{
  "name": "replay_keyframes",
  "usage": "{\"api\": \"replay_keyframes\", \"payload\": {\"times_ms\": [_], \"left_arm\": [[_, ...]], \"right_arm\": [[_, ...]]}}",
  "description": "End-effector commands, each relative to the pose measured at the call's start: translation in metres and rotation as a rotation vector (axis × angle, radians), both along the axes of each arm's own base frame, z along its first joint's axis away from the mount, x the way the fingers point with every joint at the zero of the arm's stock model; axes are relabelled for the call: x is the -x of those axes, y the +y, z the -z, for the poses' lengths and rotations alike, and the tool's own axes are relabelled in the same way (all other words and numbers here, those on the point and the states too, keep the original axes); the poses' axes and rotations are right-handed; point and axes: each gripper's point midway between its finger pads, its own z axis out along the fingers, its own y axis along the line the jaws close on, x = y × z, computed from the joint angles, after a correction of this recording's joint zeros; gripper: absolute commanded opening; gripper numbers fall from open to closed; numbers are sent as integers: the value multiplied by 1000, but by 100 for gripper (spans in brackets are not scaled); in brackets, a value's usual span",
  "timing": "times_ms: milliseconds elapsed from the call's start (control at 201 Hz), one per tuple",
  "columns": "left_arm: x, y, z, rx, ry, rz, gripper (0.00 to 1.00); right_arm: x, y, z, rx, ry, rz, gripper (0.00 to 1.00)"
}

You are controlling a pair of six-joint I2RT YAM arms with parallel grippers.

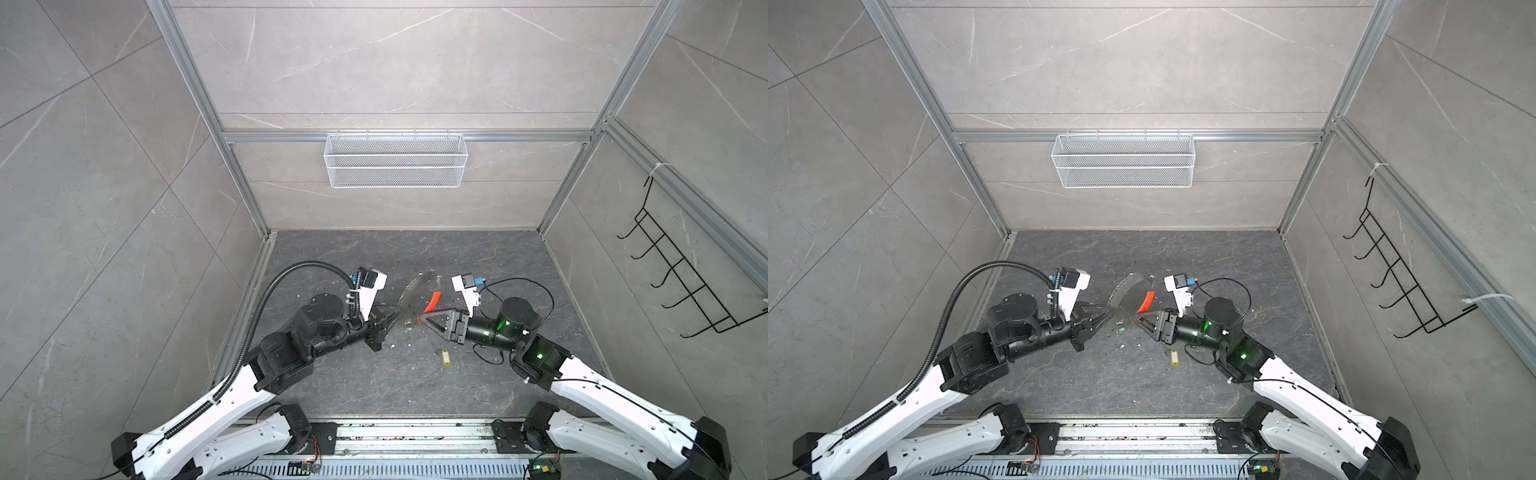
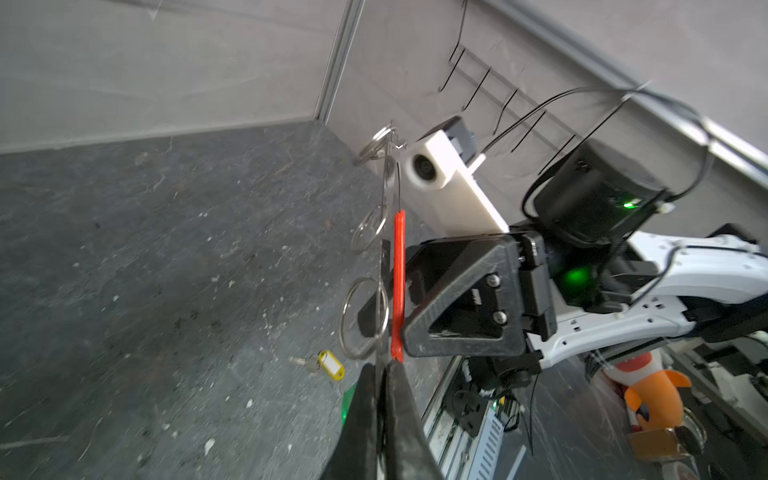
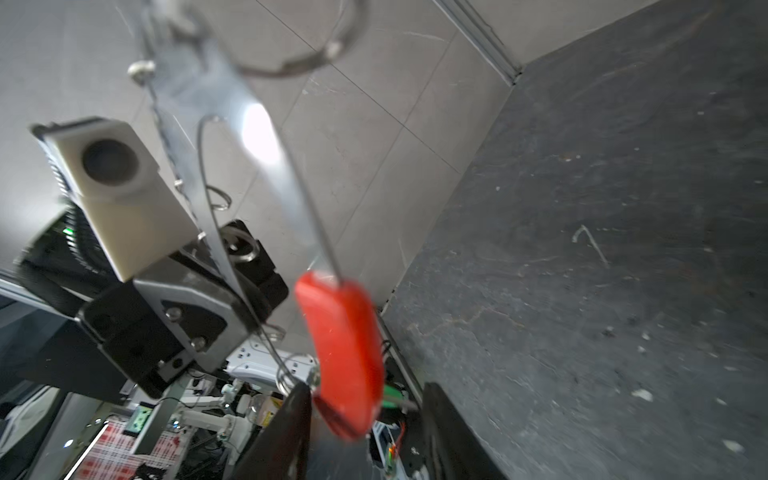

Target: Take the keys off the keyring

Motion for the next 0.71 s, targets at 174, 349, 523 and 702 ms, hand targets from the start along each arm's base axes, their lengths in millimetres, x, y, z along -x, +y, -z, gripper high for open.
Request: {"api": "replay_keyframes", "payload": {"times_ms": [174,349,523,702], "left_arm": [[-29,14,44,-338,136,-166,0],[-27,-3,44,-299,206,-132,0],[-26,-5,38,-192,232,-152,0],[-30,1,41,-22,384,-173,0]], "right_arm": [[7,-34,42,266,-115,65,52],[8,-19,51,241,-140,5,52],[-4,-26,56,256,-152,88,52],[-3,-23,47,254,-201,69,54]]}}
